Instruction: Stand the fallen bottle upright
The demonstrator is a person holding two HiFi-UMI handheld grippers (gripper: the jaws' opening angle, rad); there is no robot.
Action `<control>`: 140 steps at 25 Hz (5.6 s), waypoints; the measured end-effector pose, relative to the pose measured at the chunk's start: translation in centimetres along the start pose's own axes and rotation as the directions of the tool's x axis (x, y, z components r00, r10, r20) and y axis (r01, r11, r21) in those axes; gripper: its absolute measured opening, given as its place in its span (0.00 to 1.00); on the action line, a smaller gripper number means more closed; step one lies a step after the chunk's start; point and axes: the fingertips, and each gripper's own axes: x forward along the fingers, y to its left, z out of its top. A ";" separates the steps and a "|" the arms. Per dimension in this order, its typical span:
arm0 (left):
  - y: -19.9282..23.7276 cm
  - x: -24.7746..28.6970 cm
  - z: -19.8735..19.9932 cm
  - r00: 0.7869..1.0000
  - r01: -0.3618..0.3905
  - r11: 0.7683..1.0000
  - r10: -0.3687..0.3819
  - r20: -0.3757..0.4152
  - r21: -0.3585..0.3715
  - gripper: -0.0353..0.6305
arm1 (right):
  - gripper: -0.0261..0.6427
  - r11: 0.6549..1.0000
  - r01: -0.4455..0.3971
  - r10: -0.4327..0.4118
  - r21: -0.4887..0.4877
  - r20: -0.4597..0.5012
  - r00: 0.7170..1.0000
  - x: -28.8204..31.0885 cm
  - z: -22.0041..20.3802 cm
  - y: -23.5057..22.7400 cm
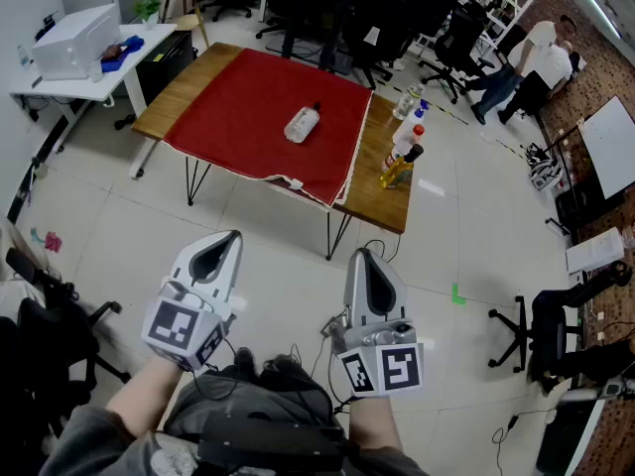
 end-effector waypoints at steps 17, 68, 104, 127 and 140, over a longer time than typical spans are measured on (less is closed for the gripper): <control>10.2 16.5 -0.6 0.998 -0.065 0.997 0.064 0.012 0.036 0.11 | 0.06 0.999 0.013 -0.016 0.048 0.071 0.997 17.1 -5.5 -10.1; 34.8 59.7 -4.4 0.976 0.013 1.000 -0.015 -0.216 -0.013 0.11 | 0.07 0.971 0.097 -0.012 0.218 -0.360 0.933 60.1 -25.0 -27.4; 39.4 72.9 -17.7 0.776 0.167 0.975 -0.221 -0.591 -0.146 0.11 | 0.22 0.913 0.200 0.181 0.355 -0.793 0.582 68.2 -43.6 -30.3; 39.4 75.6 -20.4 0.697 0.183 0.960 -0.278 -0.661 -0.210 0.11 | 0.31 0.800 0.324 0.395 0.505 -0.850 0.349 70.1 -47.7 -29.7; 39.5 76.1 -21.3 0.673 0.190 0.957 -0.289 -0.681 -0.218 0.11 | 0.33 0.849 0.328 0.354 0.413 -0.908 0.226 71.5 -50.2 -28.5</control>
